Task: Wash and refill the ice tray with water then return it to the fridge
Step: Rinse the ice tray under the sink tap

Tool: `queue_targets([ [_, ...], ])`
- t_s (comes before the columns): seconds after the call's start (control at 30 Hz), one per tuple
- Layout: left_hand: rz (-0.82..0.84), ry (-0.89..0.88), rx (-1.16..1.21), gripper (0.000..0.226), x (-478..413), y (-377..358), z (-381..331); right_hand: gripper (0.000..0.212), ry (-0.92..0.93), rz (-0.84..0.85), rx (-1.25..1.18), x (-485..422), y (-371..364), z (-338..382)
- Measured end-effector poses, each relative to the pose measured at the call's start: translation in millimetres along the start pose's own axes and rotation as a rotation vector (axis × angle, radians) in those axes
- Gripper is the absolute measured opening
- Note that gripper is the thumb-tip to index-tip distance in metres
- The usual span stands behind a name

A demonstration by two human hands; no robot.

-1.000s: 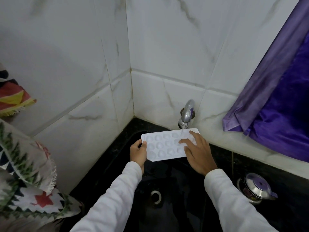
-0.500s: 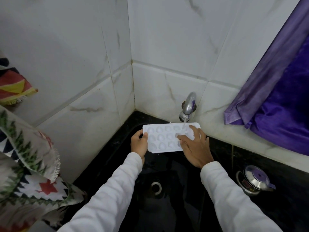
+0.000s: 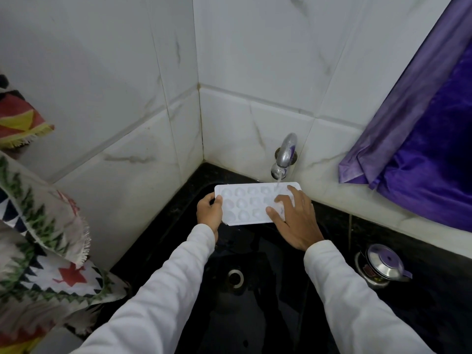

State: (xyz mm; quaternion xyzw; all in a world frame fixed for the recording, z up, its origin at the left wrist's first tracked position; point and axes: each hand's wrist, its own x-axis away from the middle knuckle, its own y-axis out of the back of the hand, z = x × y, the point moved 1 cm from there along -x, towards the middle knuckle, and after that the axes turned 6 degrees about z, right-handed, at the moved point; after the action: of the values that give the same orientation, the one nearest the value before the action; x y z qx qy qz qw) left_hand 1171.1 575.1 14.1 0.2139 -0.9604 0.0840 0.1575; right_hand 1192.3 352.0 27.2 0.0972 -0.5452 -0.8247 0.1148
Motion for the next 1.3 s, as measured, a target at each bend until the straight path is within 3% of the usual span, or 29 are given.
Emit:
queue_targets([
  [0.13,-0.025,0.044,0.050,0.019,-6.6,-0.6,0.7,0.068,0.024,-0.026,0.049,3.0,-3.3,-7.6],
  [0.43,-0.020,0.076,0.057,0.020,-13.3,-9.7,0.2,0.059,0.095,0.021,0.055,2.5,-8.7,-10.8],
  [0.7,-0.006,0.063,0.044,0.022,-13.4,-11.2,3.8,0.053,0.085,-0.117,0.016,1.0,-13.7,-9.3],
  [0.9,-0.007,0.053,0.017,0.021,-13.0,-7.5,4.9,0.069,0.020,0.013,0.068,6.9,-20.9,-11.0],
  [1.07,-0.010,0.030,-0.042,0.021,-11.6,-1.4,13.0,0.052,-0.047,0.044,-0.270,20.5,-25.0,-7.7],
  [1.3,-0.005,-0.017,-0.091,0.022,-1.6,5.3,22.3,0.076,-0.383,-0.032,-0.655,27.5,-12.9,-12.4],
])
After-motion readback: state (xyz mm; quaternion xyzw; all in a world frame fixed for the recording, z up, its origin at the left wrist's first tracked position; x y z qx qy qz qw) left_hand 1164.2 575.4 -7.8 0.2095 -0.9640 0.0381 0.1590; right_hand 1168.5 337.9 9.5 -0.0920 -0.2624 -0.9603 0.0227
